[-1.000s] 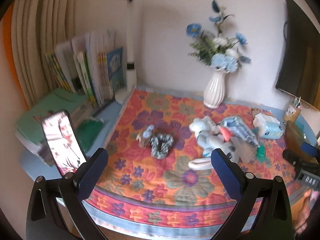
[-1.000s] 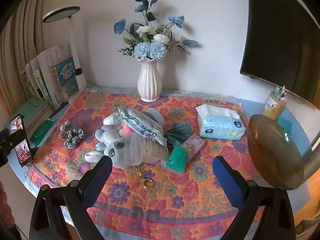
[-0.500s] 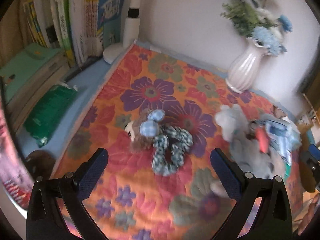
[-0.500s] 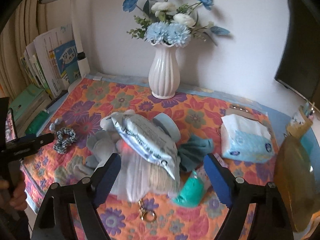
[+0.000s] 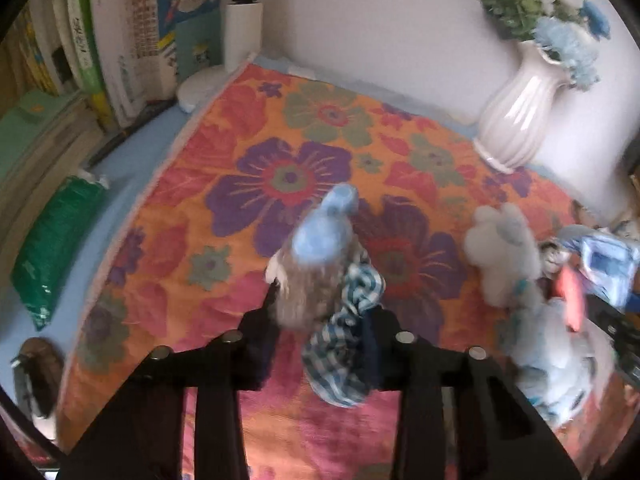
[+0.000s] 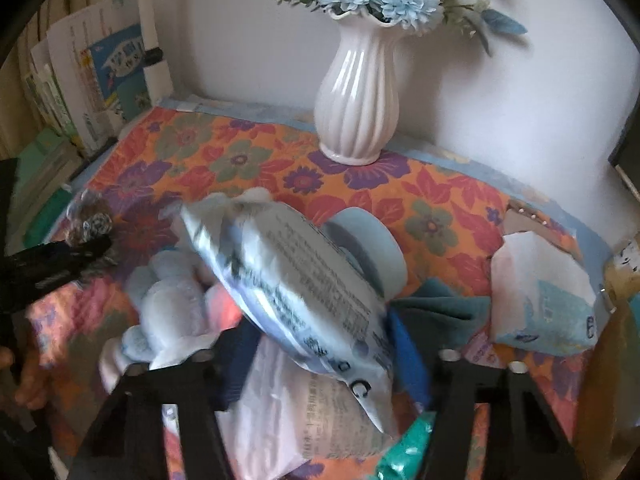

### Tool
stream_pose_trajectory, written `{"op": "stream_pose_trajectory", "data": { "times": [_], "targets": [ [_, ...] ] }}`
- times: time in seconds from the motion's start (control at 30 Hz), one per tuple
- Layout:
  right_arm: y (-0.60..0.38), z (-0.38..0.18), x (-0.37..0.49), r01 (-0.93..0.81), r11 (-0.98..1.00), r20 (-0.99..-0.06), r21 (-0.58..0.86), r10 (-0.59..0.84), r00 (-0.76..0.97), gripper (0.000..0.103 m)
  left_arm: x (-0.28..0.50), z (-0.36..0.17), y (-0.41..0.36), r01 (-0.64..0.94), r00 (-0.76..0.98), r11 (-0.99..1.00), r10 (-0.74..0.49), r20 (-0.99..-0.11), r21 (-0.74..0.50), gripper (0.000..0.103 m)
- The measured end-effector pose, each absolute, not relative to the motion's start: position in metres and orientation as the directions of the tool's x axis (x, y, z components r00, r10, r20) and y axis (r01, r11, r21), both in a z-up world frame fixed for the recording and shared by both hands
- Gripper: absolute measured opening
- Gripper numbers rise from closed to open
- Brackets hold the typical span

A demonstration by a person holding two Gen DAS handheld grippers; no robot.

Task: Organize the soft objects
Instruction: 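Grasp the brown teddy with plaid scrunchie with left tool while right grasps silver packet, then carry both held items to the wicker basket and open both tools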

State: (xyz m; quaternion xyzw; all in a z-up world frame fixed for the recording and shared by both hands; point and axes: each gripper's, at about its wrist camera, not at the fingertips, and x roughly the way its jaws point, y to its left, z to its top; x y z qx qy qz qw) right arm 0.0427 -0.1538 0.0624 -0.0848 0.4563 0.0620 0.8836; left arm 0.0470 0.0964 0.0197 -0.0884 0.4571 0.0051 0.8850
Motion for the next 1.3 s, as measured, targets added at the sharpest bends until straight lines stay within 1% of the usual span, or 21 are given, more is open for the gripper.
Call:
{"op": "stream_pose_trajectory", "data": {
  "times": [0.03, 0.1, 0.17, 0.3, 0.37, 0.53, 0.6, 0.73, 0.93, 1.0, 1.1, 1.13, 1.3],
  "targets": [
    [-0.154, 0.063, 0.042, -0.183, 0.977, -0.811, -0.11, 0.018, 0.585, 0.046, 0.045, 0.021, 0.095, -0.086, 0.589, 0.986, -0.063, -0.806, -0.139, 0.028],
    [-0.16, 0.066, 0.04, -0.176, 0.981, -0.803, -0.084, 0.038, 0.595, 0.042, 0.044, 0.024, 0.093, -0.074, 0.601, 0.987, -0.072, -0.796, -0.145, 0.025],
    [-0.169, 0.07, 0.039, -0.161, 0.986, -0.792, -0.05, 0.059, 0.607, 0.039, 0.039, 0.03, 0.093, -0.053, 0.618, 0.981, -0.113, -0.778, -0.184, 0.025],
    [-0.182, 0.087, 0.03, -0.144, 0.99, -0.755, -0.009, 0.088, 0.649, 0.032, 0.03, 0.048, 0.088, -0.019, 0.659, 0.978, -0.145, -0.738, -0.209, 0.025],
    [-0.19, 0.1, 0.022, -0.132, 0.991, -0.734, 0.004, 0.093, 0.673, 0.032, 0.023, 0.062, 0.082, 0.006, 0.68, 0.975, -0.167, -0.714, -0.222, 0.025],
    [-0.211, 0.123, 0.002, -0.111, 0.992, -0.692, 0.066, 0.125, 0.711, 0.031, 0.007, 0.104, 0.049, 0.08, 0.727, 0.978, -0.19, -0.659, -0.193, 0.025],
    [-0.222, 0.131, -0.009, -0.084, 0.993, -0.676, 0.082, 0.117, 0.728, 0.031, 0.004, 0.119, 0.03, 0.116, 0.74, 0.977, -0.206, -0.64, -0.18, 0.025],
    [-0.258, 0.148, -0.032, 0.018, 0.994, -0.647, 0.106, 0.056, 0.76, 0.031, -0.001, 0.15, -0.027, 0.234, 0.746, 0.957, -0.291, -0.599, -0.173, 0.025],
    [-0.341, 0.162, -0.072, 0.274, 0.958, -0.642, 0.079, -0.162, 0.749, 0.031, -0.003, 0.172, -0.153, 0.449, 0.652, 0.871, -0.474, -0.592, -0.202, 0.025],
    [-0.372, 0.165, -0.086, 0.36, 0.93, -0.641, 0.071, -0.235, 0.731, 0.031, -0.004, 0.174, -0.189, 0.505, 0.617, 0.837, -0.521, -0.59, -0.21, 0.025],
    [-0.413, 0.165, -0.098, 0.437, 0.895, -0.652, 0.083, -0.283, 0.704, 0.031, -0.005, 0.171, -0.246, 0.578, 0.554, 0.785, -0.578, -0.599, -0.222, 0.025],
    [-0.422, 0.164, -0.1, 0.458, 0.887, -0.68, 0.062, -0.298, 0.67, 0.031, -0.004, 0.168, -0.266, 0.605, 0.52, 0.759, -0.604, -0.604, -0.239, 0.025],
    [-0.464, 0.149, -0.105, 0.517, 0.853, -0.718, 0.066, -0.319, 0.618, 0.031, 0.004, 0.146, -0.325, 0.677, 0.408, 0.684, -0.656, -0.635, -0.273, 0.025]
  ]
}}
